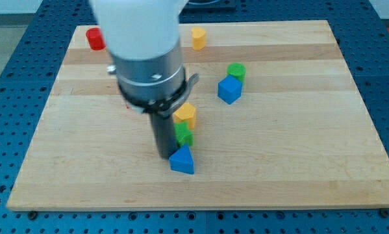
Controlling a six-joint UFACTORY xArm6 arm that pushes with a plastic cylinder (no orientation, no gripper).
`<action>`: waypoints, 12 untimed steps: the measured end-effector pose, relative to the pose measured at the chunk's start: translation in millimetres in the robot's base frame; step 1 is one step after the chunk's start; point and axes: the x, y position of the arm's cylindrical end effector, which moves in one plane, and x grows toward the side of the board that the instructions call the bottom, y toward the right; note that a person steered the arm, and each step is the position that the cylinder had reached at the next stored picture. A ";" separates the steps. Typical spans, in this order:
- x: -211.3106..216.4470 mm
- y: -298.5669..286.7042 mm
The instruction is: Place the green star parallel to the heart
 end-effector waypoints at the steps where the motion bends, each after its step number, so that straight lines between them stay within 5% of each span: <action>1: -47.1 32.7; 3: -136.2 83.6; 6: -211.4 129.6; 9: -239.0 110.4; 10: -276.0 140.8; 12: -269.1 182.8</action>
